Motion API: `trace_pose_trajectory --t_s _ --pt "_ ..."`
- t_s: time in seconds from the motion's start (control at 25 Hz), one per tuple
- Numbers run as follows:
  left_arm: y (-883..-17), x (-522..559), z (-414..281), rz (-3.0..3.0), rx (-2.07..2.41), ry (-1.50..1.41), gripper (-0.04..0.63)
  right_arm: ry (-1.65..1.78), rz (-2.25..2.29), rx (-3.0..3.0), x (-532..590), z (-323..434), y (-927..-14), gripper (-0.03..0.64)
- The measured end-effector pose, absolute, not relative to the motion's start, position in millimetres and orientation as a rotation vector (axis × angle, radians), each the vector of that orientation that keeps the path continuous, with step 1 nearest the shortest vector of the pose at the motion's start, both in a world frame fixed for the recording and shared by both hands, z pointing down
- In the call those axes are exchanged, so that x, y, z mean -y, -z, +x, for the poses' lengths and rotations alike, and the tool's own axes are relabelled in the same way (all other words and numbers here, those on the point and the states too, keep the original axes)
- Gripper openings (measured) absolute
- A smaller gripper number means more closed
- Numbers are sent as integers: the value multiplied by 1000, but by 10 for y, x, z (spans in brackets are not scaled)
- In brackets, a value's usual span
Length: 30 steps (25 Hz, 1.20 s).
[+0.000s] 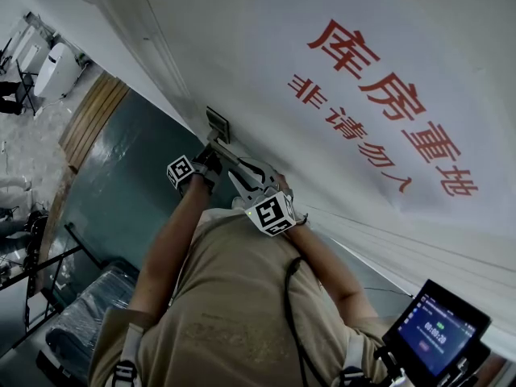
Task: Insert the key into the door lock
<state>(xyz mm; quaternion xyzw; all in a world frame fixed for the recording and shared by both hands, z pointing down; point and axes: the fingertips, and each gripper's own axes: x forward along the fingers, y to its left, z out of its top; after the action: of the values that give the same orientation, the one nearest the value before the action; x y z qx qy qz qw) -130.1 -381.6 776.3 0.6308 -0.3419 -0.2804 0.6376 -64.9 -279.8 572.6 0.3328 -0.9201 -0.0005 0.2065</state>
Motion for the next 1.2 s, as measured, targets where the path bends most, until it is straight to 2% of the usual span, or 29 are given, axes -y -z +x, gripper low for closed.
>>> trace_pose_trajectory --t_s 0.72,1.2 --pt "-7767 3843 -1277 1457 787 640 34 -5 893 2563 2805 -677 -5780 130" --pt "-7738 3862 -1231 1583 834 461 35 -6 865 2564 2756 -778 -5807 130"
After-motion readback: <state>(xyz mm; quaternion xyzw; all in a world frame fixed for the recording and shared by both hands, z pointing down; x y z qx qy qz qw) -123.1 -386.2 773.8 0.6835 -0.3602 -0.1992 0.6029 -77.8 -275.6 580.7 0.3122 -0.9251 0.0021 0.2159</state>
